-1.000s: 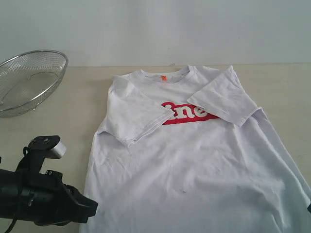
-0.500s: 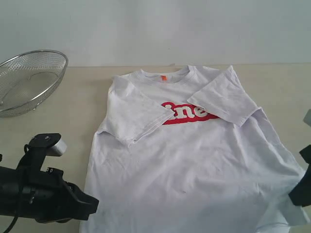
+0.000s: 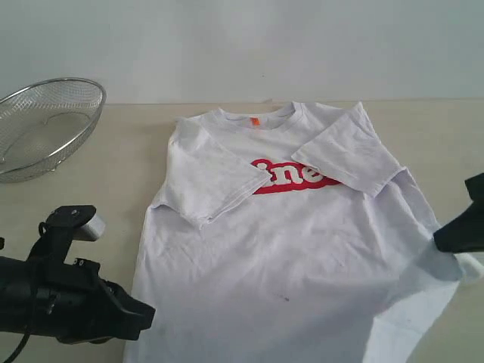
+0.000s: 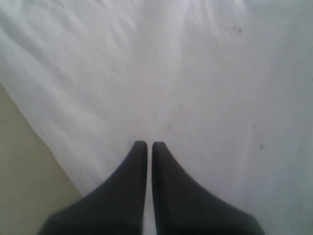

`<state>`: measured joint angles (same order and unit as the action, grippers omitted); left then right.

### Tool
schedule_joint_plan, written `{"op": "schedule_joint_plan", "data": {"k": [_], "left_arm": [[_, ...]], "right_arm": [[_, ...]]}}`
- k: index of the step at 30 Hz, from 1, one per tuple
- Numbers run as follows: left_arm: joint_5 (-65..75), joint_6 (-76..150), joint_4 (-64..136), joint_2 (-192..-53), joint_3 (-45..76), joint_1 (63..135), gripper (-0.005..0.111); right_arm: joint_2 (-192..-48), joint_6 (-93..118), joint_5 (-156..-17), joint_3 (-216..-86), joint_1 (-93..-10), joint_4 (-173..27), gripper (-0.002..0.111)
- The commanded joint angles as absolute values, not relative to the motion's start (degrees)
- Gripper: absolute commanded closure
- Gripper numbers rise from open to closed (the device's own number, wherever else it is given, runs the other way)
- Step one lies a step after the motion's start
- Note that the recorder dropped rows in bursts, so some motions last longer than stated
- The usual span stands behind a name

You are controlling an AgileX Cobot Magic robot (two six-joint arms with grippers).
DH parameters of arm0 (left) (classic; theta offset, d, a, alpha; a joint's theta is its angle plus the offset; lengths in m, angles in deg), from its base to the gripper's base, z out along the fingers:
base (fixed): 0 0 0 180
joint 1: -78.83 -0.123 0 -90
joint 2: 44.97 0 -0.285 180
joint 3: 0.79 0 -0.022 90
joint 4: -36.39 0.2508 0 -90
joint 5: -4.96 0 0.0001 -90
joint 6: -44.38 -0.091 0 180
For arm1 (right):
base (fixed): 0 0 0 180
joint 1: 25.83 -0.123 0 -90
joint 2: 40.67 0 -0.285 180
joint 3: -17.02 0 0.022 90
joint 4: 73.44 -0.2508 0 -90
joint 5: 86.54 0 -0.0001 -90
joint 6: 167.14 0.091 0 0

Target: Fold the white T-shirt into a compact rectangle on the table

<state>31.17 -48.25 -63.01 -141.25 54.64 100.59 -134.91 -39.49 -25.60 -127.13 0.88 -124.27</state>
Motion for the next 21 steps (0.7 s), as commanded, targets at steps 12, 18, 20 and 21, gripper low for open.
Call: {"op": "schedule_joint_plan", "data": {"k": [12,18,20,21], "left_arm": [[31.3,-47.3,-63.6,-141.4,47.2,100.7,0.102],[30.4,-47.2,-63.6,-141.4,47.2,100.7,0.102],[30.4,-47.2,-63.6,-141.4,47.2,100.7,0.102],[30.4,-47.2,-63.6,-141.4,47.2,100.7,0.102]], "right_arm": [[-142.2,-39.3,-27.1,-140.9,0.9,-128.0,0.108],[-142.2,-51.4,-18.1,-140.9,0.9,-124.3,0.108],[-142.3,-48.7,-20.3,-140.9,0.9,-120.9,0.107],[-142.4,-46.9,-21.3,-140.9,0.9,-118.0,0.105]]}}
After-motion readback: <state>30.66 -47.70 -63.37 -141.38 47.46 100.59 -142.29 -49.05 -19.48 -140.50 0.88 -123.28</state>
